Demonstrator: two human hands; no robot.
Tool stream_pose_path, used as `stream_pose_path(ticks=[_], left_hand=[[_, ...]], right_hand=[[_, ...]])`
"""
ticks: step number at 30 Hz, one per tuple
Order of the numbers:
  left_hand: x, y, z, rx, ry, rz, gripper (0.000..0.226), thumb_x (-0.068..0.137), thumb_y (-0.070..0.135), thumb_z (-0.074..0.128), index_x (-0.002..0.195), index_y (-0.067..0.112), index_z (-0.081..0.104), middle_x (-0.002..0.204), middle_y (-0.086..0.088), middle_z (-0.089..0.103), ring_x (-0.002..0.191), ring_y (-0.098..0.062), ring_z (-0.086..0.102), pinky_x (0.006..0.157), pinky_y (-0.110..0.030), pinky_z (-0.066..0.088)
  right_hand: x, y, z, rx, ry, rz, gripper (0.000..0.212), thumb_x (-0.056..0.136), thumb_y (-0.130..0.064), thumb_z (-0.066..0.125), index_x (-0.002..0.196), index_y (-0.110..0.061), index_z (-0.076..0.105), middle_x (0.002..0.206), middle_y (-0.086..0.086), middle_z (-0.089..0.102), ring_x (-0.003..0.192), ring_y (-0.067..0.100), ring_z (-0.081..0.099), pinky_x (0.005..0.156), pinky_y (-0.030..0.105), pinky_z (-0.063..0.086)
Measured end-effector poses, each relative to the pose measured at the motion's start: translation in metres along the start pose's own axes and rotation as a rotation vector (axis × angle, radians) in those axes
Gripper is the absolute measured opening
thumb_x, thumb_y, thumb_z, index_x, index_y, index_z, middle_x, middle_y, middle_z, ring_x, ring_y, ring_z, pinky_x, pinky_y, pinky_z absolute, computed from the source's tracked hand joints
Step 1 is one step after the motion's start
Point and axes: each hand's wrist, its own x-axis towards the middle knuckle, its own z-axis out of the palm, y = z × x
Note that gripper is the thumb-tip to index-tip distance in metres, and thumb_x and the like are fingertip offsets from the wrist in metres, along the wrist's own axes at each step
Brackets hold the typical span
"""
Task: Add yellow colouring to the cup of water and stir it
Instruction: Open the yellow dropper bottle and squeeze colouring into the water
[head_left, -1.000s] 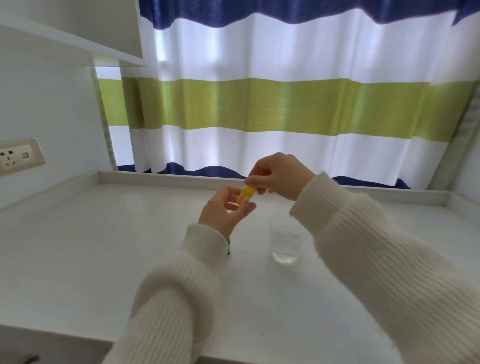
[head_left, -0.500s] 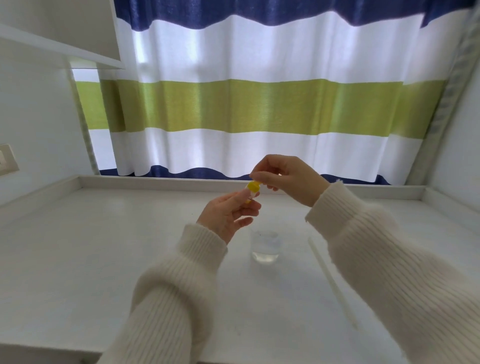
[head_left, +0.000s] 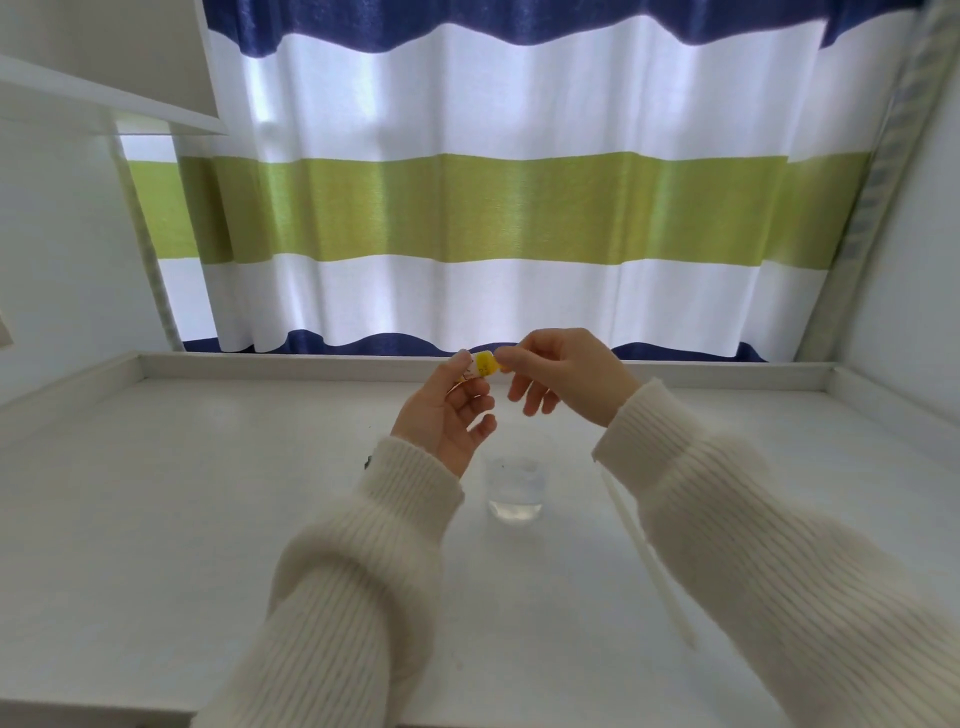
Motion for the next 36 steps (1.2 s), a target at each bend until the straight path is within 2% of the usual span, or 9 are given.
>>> stream_pose_path(ticks=[2, 5, 10, 17, 22, 25, 29, 33, 36], left_hand=[[0.000, -0.001, 0.001, -0.022, -0.006, -0.003, 0.016, 0.073, 0.031, 0.069, 0.070, 0.016, 0.072, 0.062, -0.001, 0.060, 0.054, -0.013, 0.056, 0.057, -0.028, 0.047], [0.000, -0.003, 0.002, -0.009, -0.030, 0.028, 0.015, 0.068, 0.031, 0.072, 0.071, 0.017, 0.072, 0.064, 0.000, 0.061, 0.056, -0.012, 0.057, 0.057, -0.027, 0.048], [-0.001, -0.001, 0.004, 0.042, -0.045, 0.069, 0.015, 0.065, 0.030, 0.072, 0.072, 0.017, 0.074, 0.064, 0.001, 0.062, 0.057, -0.011, 0.057, 0.058, -0.026, 0.048], [0.001, -0.001, 0.001, 0.036, -0.021, 0.085, 0.015, 0.062, 0.030, 0.073, 0.067, 0.015, 0.073, 0.062, -0.001, 0.061, 0.054, -0.012, 0.055, 0.051, -0.023, 0.047], [0.004, -0.001, 0.001, 0.024, -0.017, 0.080, 0.019, 0.067, 0.029, 0.072, 0.074, 0.011, 0.070, 0.060, -0.002, 0.060, 0.052, -0.012, 0.053, 0.049, -0.022, 0.045], [0.009, 0.003, -0.001, 0.052, -0.022, 0.099, 0.022, 0.072, 0.029, 0.070, 0.079, 0.009, 0.067, 0.057, -0.002, 0.059, 0.050, -0.012, 0.052, 0.047, -0.021, 0.044], [0.021, 0.018, -0.005, 0.293, -0.075, 0.228, 0.023, 0.076, 0.031, 0.068, 0.074, 0.008, 0.066, 0.057, -0.002, 0.059, 0.049, -0.013, 0.049, 0.046, -0.021, 0.042], [0.033, 0.032, -0.004, 0.655, -0.078, 0.405, 0.030, 0.079, 0.037, 0.064, 0.074, 0.007, 0.064, 0.055, 0.001, 0.059, 0.048, -0.012, 0.048, 0.050, -0.025, 0.040], [0.041, 0.038, 0.000, 0.852, -0.092, 0.483, 0.030, 0.079, 0.041, 0.062, 0.074, 0.012, 0.064, 0.053, 0.006, 0.060, 0.049, -0.009, 0.051, 0.049, -0.020, 0.040]], right_hand=[[-0.001, 0.003, 0.000, 0.071, -0.012, 0.002, 0.019, 0.082, -0.032, 0.062, 0.087, -0.014, 0.062, 0.067, 0.001, 0.070, 0.059, 0.016, 0.066, 0.053, 0.023, 0.048], [-0.002, 0.003, 0.000, 0.155, -0.041, 0.013, 0.018, 0.081, -0.022, 0.065, 0.096, -0.014, 0.060, 0.072, 0.003, 0.070, 0.064, 0.018, 0.068, 0.055, 0.024, 0.050], [-0.003, 0.003, 0.000, 0.342, 0.012, 0.095, 0.027, 0.083, -0.038, 0.059, 0.089, -0.012, 0.065, 0.072, 0.005, 0.071, 0.064, 0.020, 0.068, 0.051, 0.022, 0.050], [-0.003, 0.010, 0.006, 0.448, 0.032, 0.102, 0.017, 0.080, -0.019, 0.066, 0.093, -0.008, 0.065, 0.084, 0.008, 0.071, 0.076, 0.019, 0.069, 0.059, 0.022, 0.053], [-0.002, 0.012, 0.011, 0.411, 0.072, 0.016, 0.015, 0.076, -0.008, 0.068, 0.090, -0.013, 0.065, 0.089, 0.007, 0.067, 0.075, 0.015, 0.068, 0.066, 0.022, 0.054], [-0.001, 0.016, 0.011, 0.354, 0.111, -0.030, 0.017, 0.075, -0.004, 0.067, 0.087, -0.016, 0.065, 0.088, 0.002, 0.064, 0.069, 0.009, 0.065, 0.064, 0.019, 0.053], [-0.002, 0.031, 0.002, 0.339, 0.128, -0.015, 0.016, 0.076, -0.004, 0.065, 0.089, -0.015, 0.066, 0.085, 0.008, 0.067, 0.071, 0.010, 0.065, 0.066, 0.020, 0.053], [-0.003, 0.050, -0.005, 0.255, 0.169, -0.007, 0.012, 0.081, -0.011, 0.062, 0.092, -0.014, 0.067, 0.076, 0.001, 0.067, 0.073, 0.012, 0.065, 0.068, 0.022, 0.053], [-0.004, 0.059, -0.003, 0.209, 0.225, -0.010, 0.009, 0.082, -0.019, 0.062, 0.090, -0.016, 0.066, 0.074, 0.000, 0.068, 0.071, 0.012, 0.066, 0.069, 0.024, 0.054]])
